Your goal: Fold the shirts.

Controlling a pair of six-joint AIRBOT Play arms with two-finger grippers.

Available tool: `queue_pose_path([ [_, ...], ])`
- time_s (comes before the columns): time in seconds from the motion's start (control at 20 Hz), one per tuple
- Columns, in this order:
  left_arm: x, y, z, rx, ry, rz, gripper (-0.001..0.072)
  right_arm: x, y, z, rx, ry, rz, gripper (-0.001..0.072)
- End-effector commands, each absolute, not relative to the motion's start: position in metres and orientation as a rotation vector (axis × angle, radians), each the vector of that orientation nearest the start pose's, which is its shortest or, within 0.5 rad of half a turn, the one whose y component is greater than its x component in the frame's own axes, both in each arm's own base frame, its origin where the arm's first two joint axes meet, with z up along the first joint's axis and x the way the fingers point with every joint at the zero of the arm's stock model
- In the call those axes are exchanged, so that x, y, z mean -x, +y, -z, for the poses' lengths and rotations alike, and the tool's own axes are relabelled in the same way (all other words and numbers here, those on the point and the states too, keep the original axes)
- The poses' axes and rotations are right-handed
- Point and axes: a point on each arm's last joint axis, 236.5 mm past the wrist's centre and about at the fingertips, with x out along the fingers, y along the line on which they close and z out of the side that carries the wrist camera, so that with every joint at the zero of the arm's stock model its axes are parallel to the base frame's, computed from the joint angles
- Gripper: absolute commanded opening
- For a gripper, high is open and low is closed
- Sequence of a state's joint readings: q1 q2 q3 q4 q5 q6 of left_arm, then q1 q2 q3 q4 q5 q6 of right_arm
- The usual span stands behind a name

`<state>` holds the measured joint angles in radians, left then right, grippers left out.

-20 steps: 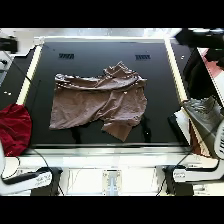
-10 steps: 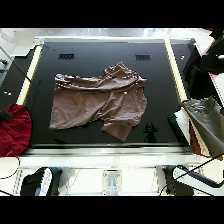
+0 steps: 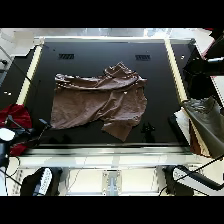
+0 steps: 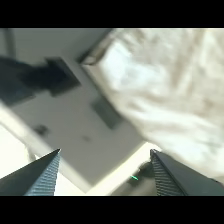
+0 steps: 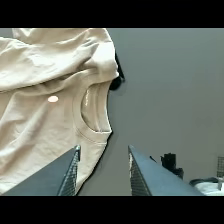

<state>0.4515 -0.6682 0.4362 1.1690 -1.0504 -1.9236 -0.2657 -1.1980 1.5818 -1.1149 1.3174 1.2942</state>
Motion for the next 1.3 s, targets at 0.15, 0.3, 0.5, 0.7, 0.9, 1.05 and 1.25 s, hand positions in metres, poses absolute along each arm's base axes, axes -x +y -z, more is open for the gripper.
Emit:
queue_pose_path([
  [0.15,-0.257,0.031,0.06,1.171,1.085,-0.406,0.0601,-0.414,-0.005,-0.208,-0.164,0.85,-0.24,0.035],
  [0.3,-0.256,0.046,0.067,1.178,1.071,-0.451,0.06,-0.411,-0.004,-0.206,-0.165,0.865,-0.246,0.035],
  [0.5,-0.268,0.039,0.078,1.208,1.082,-0.389,0.0573,-0.411,0.003,-0.209,-0.189,0.856,-0.269,0.035],
  [0.7,-0.27,0.039,0.098,1.224,1.12,-0.392,0.0573,-0.408,0.01,-0.21,-0.212,0.866,-0.299,0.035],
  [0.9,-0.276,0.044,0.108,1.25,1.108,-0.419,0.0552,-0.405,0.019,-0.211,-0.238,0.872,-0.33,0.0349],
  [1.05,-0.297,0.043,0.1,1.287,1.023,-0.359,0.0206,-0.406,0.027,-0.218,-0.266,0.847,-0.361,0.0349],
  [1.25,-0.318,0.042,0.085,1.295,0.929,-0.275,0.0013,-0.417,0.021,-0.244,-0.231,0.723,-0.331,0.0349],
])
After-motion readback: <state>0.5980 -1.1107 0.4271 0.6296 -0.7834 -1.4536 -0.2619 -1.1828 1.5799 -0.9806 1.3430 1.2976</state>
